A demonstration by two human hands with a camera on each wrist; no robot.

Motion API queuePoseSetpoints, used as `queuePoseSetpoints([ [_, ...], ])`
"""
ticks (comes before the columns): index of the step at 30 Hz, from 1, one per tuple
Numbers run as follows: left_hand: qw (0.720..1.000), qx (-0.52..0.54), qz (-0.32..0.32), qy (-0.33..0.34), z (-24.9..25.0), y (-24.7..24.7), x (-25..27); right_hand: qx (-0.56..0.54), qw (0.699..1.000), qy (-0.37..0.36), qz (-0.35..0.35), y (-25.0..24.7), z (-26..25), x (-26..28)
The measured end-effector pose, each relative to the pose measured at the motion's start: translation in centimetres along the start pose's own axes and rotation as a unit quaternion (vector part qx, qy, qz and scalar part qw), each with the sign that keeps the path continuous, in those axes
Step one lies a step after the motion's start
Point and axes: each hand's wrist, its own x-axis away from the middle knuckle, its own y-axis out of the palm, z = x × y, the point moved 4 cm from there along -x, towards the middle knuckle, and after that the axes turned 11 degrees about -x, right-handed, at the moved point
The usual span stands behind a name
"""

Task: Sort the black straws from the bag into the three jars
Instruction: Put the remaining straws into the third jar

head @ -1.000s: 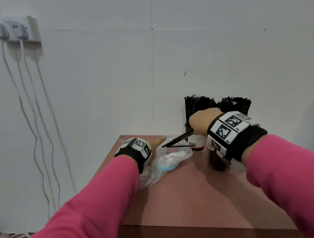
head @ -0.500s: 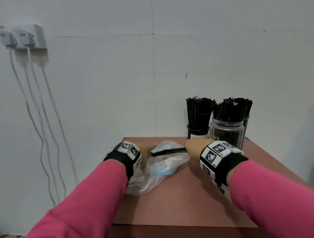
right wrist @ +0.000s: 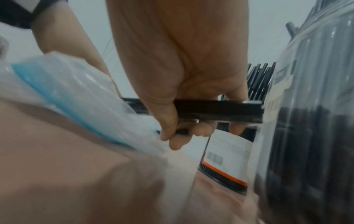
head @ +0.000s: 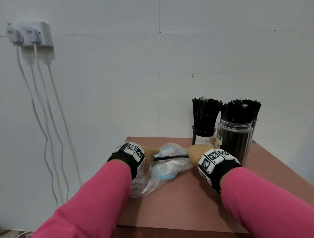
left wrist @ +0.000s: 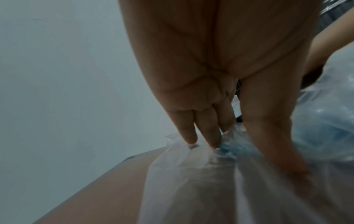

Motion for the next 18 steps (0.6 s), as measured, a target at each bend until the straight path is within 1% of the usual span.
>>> queuePoseSetpoints([
  [2, 1.000, 0.010, -0.008, -0.005, 0.1, 0.1, 0.1, 0.009, 1.000, -0.004, -0.008, -0.7, -0.1, 0.6],
  [5, 1.000, 0.004, 0.003, -0.006, 0.7, -0.2, 0.5, 0.006, 0.999, -0.012, -0.030, -2.1, -0.2, 1.8],
  [8, 1.000, 0.024, -0.003, 0.014, 0.9, -0.3, 0.4, -0.014, 1.000, -0.018, -0.009, -3.9, 0.2, 2.7],
  [9, 1.000, 0.026, -0.003, 0.012, 0.9, -0.3, 0.5, -0.007, 1.000, -0.014, -0.005, -4.5, 0.4, 2.9],
  [11, 1.000, 0.021, 0.000, 0.011, 1.3, -0.4, 1.0, 0.022, 1.000, 0.000, -0.017, -5.5, 1.1, 2.7],
  [12, 1.000, 0.018, 0.008, 0.015, 1.5, -0.5, 1.2, 0.036, 0.999, 0.005, -0.018, -6.0, 1.4, 2.7],
  [15, 0.998, 0.025, 0.047, 0.033, 2.0, -1.2, 1.8, 0.056, 0.998, 0.007, 0.017, -7.3, 2.6, 2.8],
  [18, 0.996, 0.046, 0.070, 0.041, 2.3, -1.8, 2.6, 0.083, 0.996, 0.014, 0.021, -8.5, 3.1, 3.8],
])
